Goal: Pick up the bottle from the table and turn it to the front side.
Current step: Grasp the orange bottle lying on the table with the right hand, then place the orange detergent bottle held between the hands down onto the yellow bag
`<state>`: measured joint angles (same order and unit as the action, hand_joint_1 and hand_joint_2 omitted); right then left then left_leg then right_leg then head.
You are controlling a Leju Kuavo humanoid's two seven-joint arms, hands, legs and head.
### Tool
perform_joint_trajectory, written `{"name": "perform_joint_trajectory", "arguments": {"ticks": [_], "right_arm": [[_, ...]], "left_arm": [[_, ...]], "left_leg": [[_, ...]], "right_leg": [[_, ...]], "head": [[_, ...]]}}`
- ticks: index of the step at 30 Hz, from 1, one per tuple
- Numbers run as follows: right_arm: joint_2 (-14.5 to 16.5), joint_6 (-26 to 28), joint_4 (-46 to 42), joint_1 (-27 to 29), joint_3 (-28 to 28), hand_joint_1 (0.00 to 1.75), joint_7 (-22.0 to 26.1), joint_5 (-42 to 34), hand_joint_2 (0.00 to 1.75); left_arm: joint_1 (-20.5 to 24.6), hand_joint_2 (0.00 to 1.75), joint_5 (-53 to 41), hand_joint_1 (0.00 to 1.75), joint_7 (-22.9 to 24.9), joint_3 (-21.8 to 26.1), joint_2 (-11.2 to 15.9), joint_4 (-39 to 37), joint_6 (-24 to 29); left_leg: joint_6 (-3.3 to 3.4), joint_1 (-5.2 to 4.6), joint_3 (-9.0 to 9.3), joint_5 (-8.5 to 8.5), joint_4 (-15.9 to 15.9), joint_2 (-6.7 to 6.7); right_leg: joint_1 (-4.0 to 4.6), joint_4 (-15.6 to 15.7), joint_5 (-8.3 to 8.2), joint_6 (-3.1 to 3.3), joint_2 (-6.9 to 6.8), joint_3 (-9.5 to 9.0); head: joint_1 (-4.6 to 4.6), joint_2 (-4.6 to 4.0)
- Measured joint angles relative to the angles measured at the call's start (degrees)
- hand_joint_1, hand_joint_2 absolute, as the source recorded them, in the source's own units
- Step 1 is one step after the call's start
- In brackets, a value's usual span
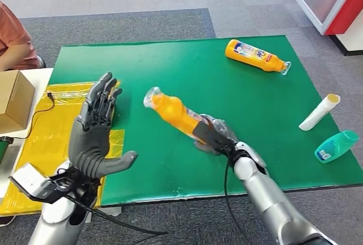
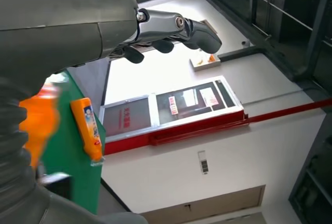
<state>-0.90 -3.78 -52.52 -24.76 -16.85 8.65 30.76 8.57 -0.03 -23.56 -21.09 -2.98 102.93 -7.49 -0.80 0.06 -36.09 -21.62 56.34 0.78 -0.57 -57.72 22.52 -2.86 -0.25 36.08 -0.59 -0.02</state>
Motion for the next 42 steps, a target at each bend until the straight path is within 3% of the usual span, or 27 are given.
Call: {"name": "perform_joint_trajectory", "arguments": {"ticks": [4, 11, 19, 23, 28, 36, 42], "right_arm": [[0.2, -3.0, -4.5, 1.2, 5.6, 1.75, 1.8, -13.8, 1.75], [0.2, -3.3, -6.9, 2.3, 8.2, 1.75, 2.2, -16.5, 1.75], [0.2, -4.0, -9.8, 3.2, 11.2, 1.75, 4.0, -32.7, 1.75], [0.2, -1.4, -14.1, 5.4, 11.8, 1.75, 5.8, -35.2, 1.75], [0.9, 5.3, -22.9, 9.8, 10.7, 1.75, 10.8, -28.3, 1.75], [2.3, 14.8, -33.3, 13.5, 5.2, 1.75, 16.0, -13.6, 1.75], [3.7, 26.3, -37.1, 15.2, -1.3, 1.75, 18.9, 1.4, 1.75]], "left_arm": [[-0.1, 1.75, 0.6, 0.0, -0.9, 0.0, 0.8, -0.1, 0.8], [-0.1, 1.75, 0.7, 0.0, -1.1, 0.0, 1.6, -0.2, 1.1], [0.1, 1.75, 1.5, 0.0, -2.0, -0.3, 2.3, -0.2, 2.5], [-0.3, 1.75, 2.1, 0.0, -2.9, -0.3, 2.8, -0.1, 4.7], [-1.1, 1.75, 5.3, 0.0, -2.7, 1.5, 3.5, 0.0, 6.5], [-0.6, 1.75, 13.7, 0.0, 1.0, 4.6, 3.7, -1.2, 1.2], [1.9, 1.75, 17.6, 0.0, 4.3, 4.5, 3.6, -3.3, -3.0]], "left_leg": [[0.01, 0.0, -0.01, -0.01, 0.0, 0.0], [0.01, 0.0, -0.01, -0.02, 0.0, 0.01], [0.01, 0.0, -0.02, -0.02, 0.0, 0.01], [0.01, 0.0, -0.03, -0.03, 0.0, 0.01], [0.0, 0.0, -0.06, -0.06, 0.0, 0.01], [0.01, 0.01, -0.06, -0.05, 0.0, 0.0], [-0.01, 0.01, -0.05, -0.06, 0.0, 0.03]], "right_leg": [[0.0, 0.0, 0.01, -0.01, 0.01, 0.02], [0.0, 0.0, 0.02, -0.01, 0.01, 0.04], [0.0, 0.0, 0.03, -0.02, 0.01, 0.03], [0.0, 0.0, 0.04, -0.02, 0.01, 0.03], [0.01, 0.0, 0.12, -0.02, 0.01, 0.06], [0.02, 0.0, 0.15, -0.04, -0.01, 0.07], [0.01, 0.0, 0.12, -0.01, 0.02, 0.08]], "head": [[-0.01, 0.0], [0.0, 0.0], [-0.01, 0.0], [-0.01, 0.0], [0.0, 0.0], [-0.01, 0.0], [0.01, 0.0]]}}
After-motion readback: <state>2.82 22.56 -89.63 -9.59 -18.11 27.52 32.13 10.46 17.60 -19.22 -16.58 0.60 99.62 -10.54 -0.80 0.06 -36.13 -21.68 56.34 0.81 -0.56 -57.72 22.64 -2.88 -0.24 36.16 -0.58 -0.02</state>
